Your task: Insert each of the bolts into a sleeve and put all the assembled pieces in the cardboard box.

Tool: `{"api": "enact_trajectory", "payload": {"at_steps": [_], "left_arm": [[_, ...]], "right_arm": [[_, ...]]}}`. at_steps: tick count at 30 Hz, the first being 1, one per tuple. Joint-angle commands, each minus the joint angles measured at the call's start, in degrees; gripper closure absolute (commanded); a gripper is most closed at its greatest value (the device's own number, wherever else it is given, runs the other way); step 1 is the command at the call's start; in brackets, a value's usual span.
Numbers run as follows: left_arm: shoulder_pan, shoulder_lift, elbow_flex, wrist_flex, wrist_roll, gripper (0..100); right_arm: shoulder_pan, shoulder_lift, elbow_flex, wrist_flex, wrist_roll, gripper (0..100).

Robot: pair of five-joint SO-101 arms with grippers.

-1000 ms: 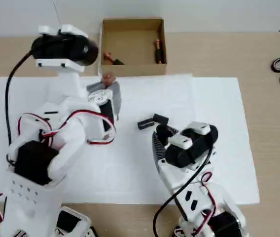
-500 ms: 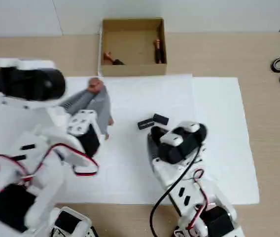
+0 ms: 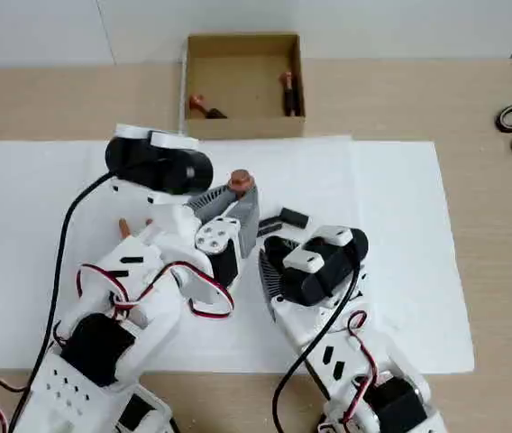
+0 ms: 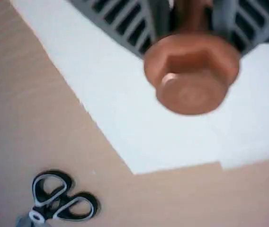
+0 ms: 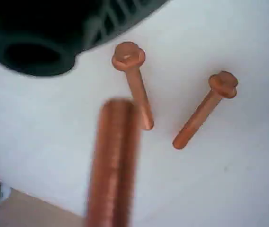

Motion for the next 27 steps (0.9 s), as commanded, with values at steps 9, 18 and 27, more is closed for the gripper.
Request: {"api": "enact_trajectory", "payload": {"at_steps": [9,18,27], "left_arm": [[1.49,-1.23,1.45,-6.59,0.44,99],[1.58,-1.32,4.88,-8.44,0.53,99],[1.58,-1.23,4.88,-8.35,6.51,99]], "right_arm": [[-1.98,-0.4,-0.35,-1.71,-0.62,99.2],[-2.07,-0.4,-0.35,-1.71,-0.62,99.2],[-2.15,-0.4,-0.35,-1.71,-0.62,99.2]]}}
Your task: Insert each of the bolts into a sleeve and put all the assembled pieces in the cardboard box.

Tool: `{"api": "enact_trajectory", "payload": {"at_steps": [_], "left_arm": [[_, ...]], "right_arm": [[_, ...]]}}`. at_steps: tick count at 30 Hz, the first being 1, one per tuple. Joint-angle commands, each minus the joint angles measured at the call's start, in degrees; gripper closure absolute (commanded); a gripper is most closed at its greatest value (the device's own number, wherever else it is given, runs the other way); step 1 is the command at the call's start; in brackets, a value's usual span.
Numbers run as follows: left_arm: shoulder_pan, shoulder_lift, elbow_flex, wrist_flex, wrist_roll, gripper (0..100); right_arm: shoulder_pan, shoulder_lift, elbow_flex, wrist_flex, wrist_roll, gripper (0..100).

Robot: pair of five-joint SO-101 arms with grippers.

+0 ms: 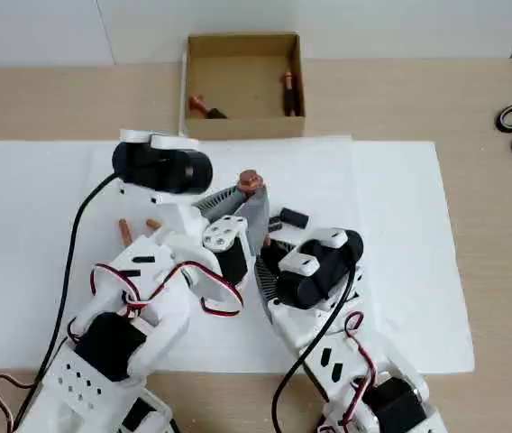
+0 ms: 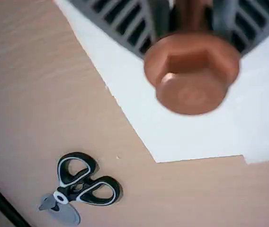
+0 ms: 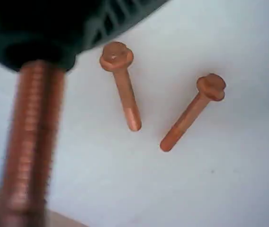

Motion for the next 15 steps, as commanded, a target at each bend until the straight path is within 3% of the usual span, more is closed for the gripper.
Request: {"api": "enact_trajectory", "payload": {"at_steps": [1,15], "left_arm": [[0.35,-1.14,-0.22,-1.85,0.79,99],[0.35,-1.14,3.47,-2.11,0.79,99]], "right_arm": [[-0.48,-0.4,-0.35,-1.71,-0.62,99.2],[-0.48,-0.4,-0.26,-1.71,-0.62,99.2]]}}
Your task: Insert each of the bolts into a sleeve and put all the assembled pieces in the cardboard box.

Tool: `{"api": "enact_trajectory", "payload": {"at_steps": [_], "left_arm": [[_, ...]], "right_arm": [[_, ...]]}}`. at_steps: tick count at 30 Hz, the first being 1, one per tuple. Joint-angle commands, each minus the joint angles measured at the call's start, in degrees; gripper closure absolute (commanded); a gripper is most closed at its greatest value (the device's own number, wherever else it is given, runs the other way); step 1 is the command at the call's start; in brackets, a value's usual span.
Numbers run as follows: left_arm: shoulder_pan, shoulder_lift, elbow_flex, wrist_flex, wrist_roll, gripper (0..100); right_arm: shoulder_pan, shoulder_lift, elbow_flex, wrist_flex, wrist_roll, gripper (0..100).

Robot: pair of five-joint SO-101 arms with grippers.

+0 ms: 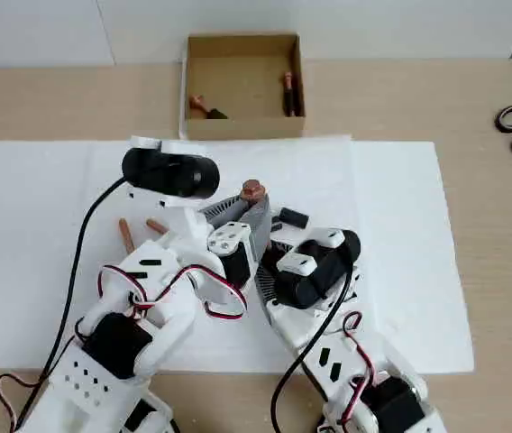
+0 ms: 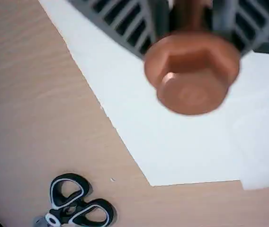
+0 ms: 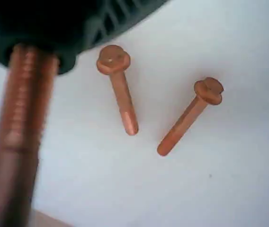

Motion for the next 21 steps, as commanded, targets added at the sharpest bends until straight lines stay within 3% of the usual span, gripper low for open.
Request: {"api": "enact_trajectory", "payload": {"at_steps": [1,21], "left_arm": [[0.18,-1.14,0.13,-1.49,0.35,99],[0.18,-1.14,3.12,4.66,-2.64,99]], "right_arm": [[-0.31,-0.48,-0.44,-1.71,-0.62,99.2],[-0.31,-0.48,0.88,-2.15,-0.62,99.2]]}}
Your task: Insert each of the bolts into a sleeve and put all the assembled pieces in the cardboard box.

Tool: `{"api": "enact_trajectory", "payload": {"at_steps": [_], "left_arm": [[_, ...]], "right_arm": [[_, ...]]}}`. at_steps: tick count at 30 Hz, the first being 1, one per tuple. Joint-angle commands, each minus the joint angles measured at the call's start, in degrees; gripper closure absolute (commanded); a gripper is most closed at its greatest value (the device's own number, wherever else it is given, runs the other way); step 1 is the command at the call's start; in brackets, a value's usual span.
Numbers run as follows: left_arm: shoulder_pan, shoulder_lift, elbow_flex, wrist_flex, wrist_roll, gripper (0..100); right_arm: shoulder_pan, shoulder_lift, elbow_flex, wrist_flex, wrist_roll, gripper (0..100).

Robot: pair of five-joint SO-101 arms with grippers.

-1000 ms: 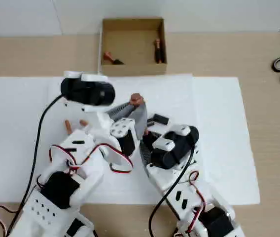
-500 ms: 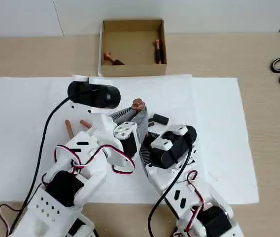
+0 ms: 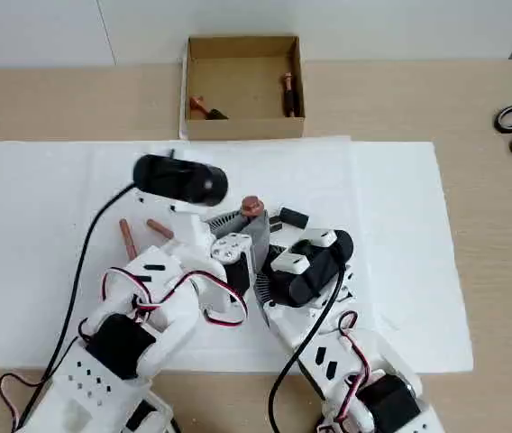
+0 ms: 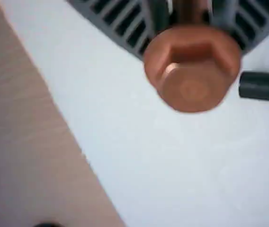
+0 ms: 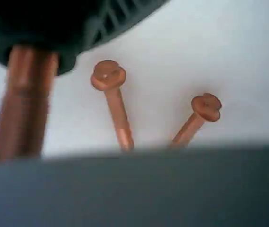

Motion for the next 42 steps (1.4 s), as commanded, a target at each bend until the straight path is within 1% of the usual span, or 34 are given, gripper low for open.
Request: {"api": "enact_trajectory", "payload": {"at_steps": [1,10,17,23,28,31,38,40,42], "left_arm": [[-0.09,-0.88,0.75,0.18,-1.49,99],[-0.09,-0.88,0.92,0.62,-1.49,99],[0.0,-1.14,4.53,0.53,-1.58,99],[0.62,-0.88,4.79,0.7,-1.58,99],[3.52,-0.88,6.37,2.81,-3.87,99],[3.6,-1.14,8.31,2.64,-5.19,99],[3.6,-1.23,8.57,2.73,-5.19,99],[3.6,-1.23,8.31,2.46,-5.27,99],[3.16,-1.32,7.43,1.85,-5.36,95]], "right_arm": [[0.04,-0.48,-0.53,-2.59,-0.62,99.2],[0.04,-0.48,-0.35,-2.86,-0.62,99.2],[0.04,-0.48,-0.35,-2.86,-0.62,99.2],[0.04,-0.57,-0.35,-2.86,-0.62,99.2],[0.04,-0.57,-0.26,-2.86,-0.62,99.2],[0.04,-0.57,-0.26,-2.86,-0.62,99.2],[0.04,-0.57,-0.26,-2.77,-0.62,99.2],[0.04,-0.57,-0.26,-2.68,-0.62,99.2],[0.04,-0.57,-0.18,-2.68,-0.62,99.2]]}}
